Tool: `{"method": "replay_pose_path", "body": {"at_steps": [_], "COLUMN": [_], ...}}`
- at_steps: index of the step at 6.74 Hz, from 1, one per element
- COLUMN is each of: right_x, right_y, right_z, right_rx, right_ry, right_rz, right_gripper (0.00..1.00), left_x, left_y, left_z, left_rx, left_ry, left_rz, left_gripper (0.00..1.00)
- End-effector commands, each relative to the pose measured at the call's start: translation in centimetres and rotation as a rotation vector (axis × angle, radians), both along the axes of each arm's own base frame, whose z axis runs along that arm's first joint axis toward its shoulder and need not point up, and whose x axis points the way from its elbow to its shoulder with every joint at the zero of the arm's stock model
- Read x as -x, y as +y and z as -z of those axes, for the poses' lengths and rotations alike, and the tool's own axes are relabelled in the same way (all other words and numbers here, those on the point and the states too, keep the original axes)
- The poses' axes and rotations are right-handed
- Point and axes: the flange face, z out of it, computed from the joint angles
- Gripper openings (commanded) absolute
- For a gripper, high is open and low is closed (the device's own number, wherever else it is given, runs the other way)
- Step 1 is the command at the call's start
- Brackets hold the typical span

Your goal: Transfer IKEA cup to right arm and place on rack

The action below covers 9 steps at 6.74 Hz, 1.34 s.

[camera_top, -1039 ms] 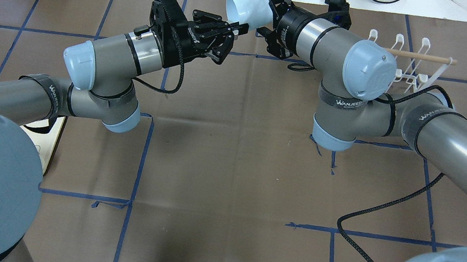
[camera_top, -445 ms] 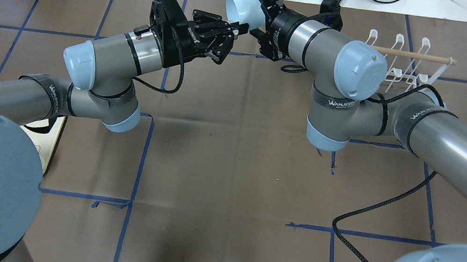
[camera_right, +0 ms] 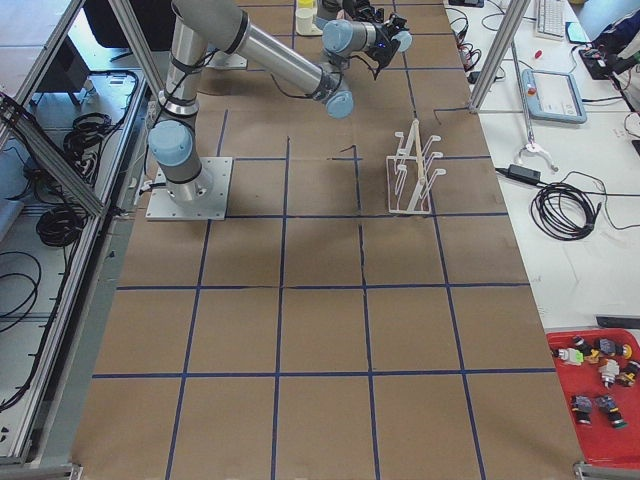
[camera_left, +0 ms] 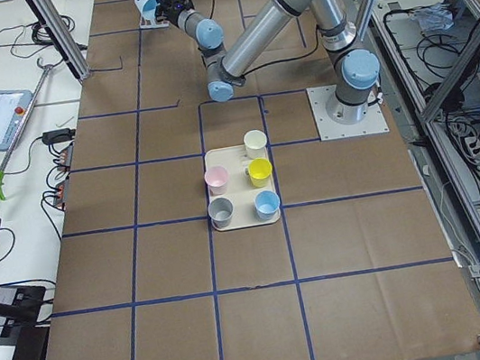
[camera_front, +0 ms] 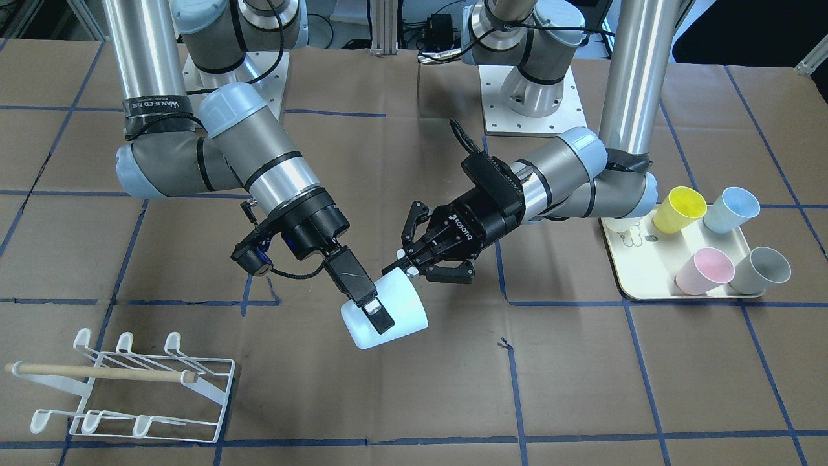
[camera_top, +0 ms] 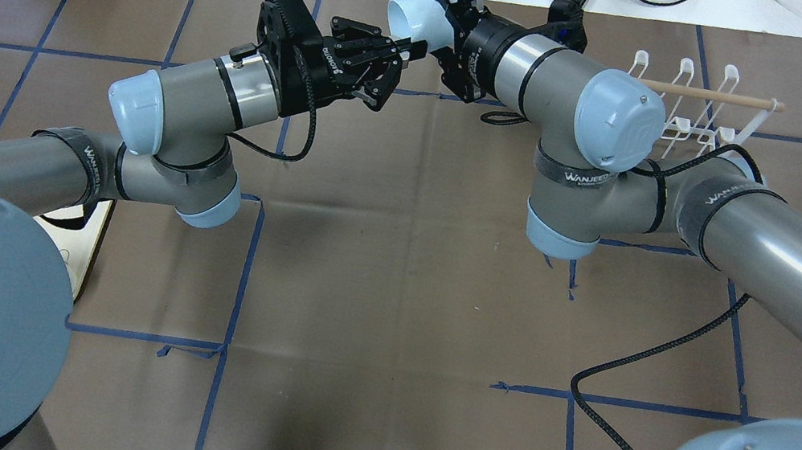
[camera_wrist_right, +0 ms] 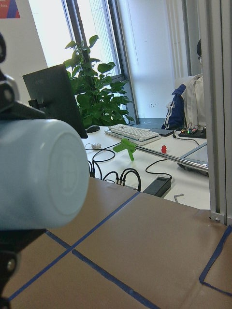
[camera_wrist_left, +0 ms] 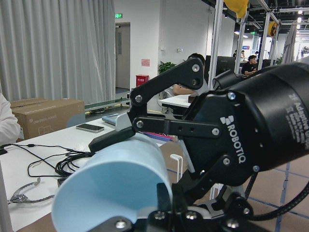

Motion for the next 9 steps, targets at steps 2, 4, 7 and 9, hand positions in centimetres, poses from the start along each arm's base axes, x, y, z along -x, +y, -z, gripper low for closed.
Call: {"method": "replay_pose_path", "body": {"at_steps": [2, 4, 7, 9], "right_x": [0.1, 0.1, 2.5, 7.4], "right_y": [0.0, 0.0, -3.0, -4.9], "right_z": [-0.2, -0.2, -2.6, -3.3], "right_rx": [0.005, 0.003, 0.068, 0.134], "right_ry": [0.000, -0.001, 0.001, 0.077], "right_rz": [0.002, 0.001, 0.040, 0.076], "right_gripper": [0.58, 0.55, 0.44, 0.30], "left_x": [0.0, -0.1, -5.4, -10.2], "left_y": [-0.2, -0.2, -1.4, -3.4], "left_z": [-0.8, -0.7, -0.6, -0.3], "left_rx": [0.019, 0.022, 0.007, -0.031], "left_ry": [0.000, 0.000, 0.004, 0.006], "left_rz": [-0.002, -0.002, -0.088, -0.177], "left_gripper": [0.62, 0.85, 0.85, 0.85]}}
